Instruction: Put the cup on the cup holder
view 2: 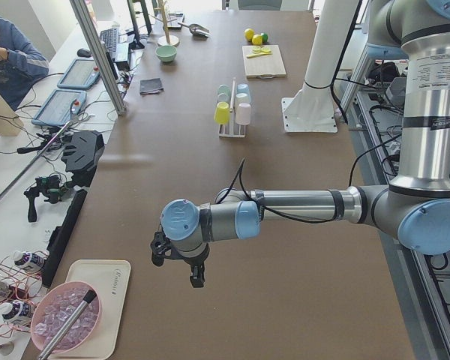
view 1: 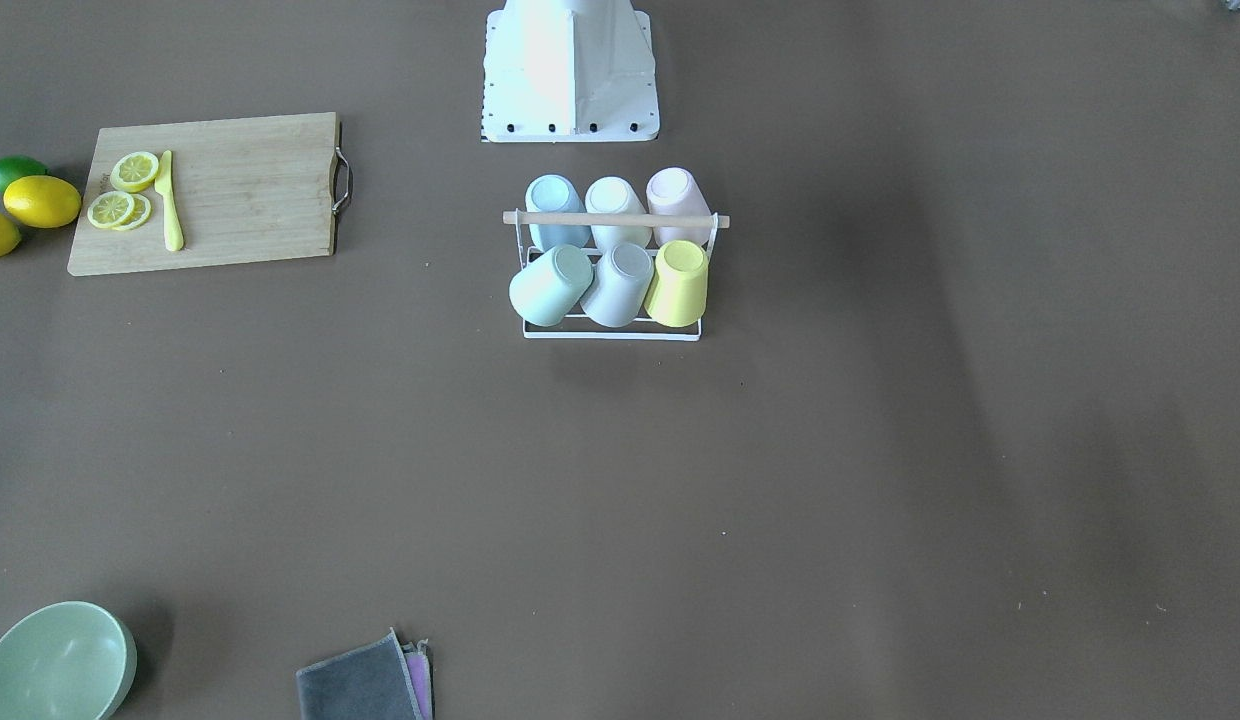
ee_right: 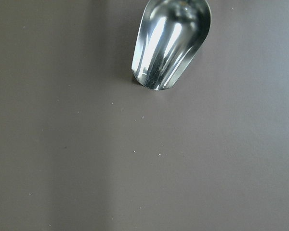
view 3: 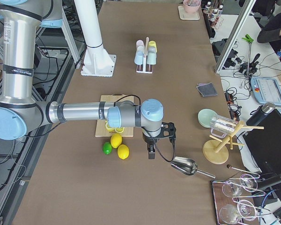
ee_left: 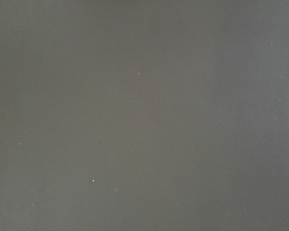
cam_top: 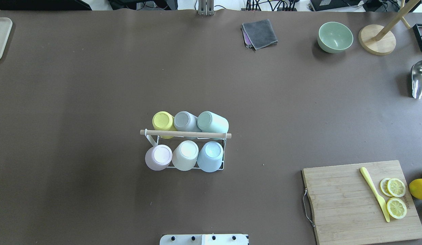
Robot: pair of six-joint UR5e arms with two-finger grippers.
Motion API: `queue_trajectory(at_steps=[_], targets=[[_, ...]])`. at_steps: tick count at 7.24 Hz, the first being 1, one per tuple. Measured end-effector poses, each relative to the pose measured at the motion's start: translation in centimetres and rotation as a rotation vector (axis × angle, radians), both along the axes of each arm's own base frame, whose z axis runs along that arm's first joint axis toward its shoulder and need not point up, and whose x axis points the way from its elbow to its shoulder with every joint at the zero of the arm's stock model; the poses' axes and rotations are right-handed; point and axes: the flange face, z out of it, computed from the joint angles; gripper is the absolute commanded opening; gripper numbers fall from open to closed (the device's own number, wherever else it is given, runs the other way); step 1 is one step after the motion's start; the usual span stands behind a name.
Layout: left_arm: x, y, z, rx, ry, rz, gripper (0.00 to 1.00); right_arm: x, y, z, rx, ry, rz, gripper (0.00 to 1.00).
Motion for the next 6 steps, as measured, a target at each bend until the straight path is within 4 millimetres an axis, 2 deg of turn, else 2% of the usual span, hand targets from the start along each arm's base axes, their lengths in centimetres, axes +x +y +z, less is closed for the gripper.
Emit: queue_trajectory(at_steps=[2, 6], targets=[[-0.02, -0.44, -0.23, 0.000, -0.001, -0.003, 0.97, -0.02, -0.48, 0.97, 0.004, -0.010, 0.001, 1.00], [0.07, -0.32, -0.73, 0.007, -0.007, 0.000, 0.97, 0.10, -0.59, 1.40, -0.001, 0.005, 0.003, 1.00]])
